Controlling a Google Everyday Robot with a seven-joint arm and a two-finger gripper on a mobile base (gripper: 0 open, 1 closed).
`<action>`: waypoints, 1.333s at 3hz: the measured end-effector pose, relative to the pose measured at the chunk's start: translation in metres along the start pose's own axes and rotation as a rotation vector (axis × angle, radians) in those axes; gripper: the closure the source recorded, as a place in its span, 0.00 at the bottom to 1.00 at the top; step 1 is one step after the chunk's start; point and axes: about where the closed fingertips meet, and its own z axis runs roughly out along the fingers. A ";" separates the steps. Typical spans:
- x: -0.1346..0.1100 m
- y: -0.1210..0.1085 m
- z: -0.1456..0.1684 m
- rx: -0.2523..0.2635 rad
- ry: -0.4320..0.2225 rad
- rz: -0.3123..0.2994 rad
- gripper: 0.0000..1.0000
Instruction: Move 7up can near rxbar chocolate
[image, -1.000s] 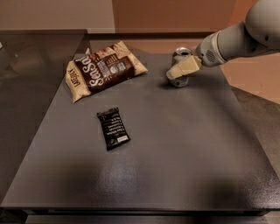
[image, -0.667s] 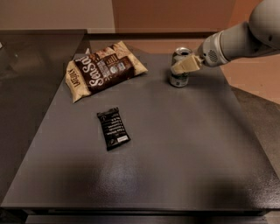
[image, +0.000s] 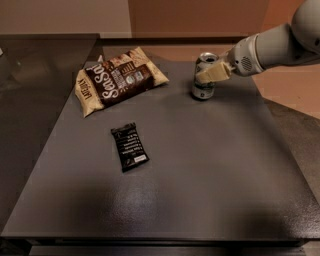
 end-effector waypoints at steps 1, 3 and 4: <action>-0.009 0.023 -0.007 -0.071 -0.036 -0.038 1.00; -0.026 0.091 -0.023 -0.307 -0.100 -0.136 1.00; -0.022 0.124 -0.022 -0.407 -0.085 -0.186 1.00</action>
Offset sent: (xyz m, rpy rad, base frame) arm -0.0871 0.0429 0.0390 0.1225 0.0019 0.3545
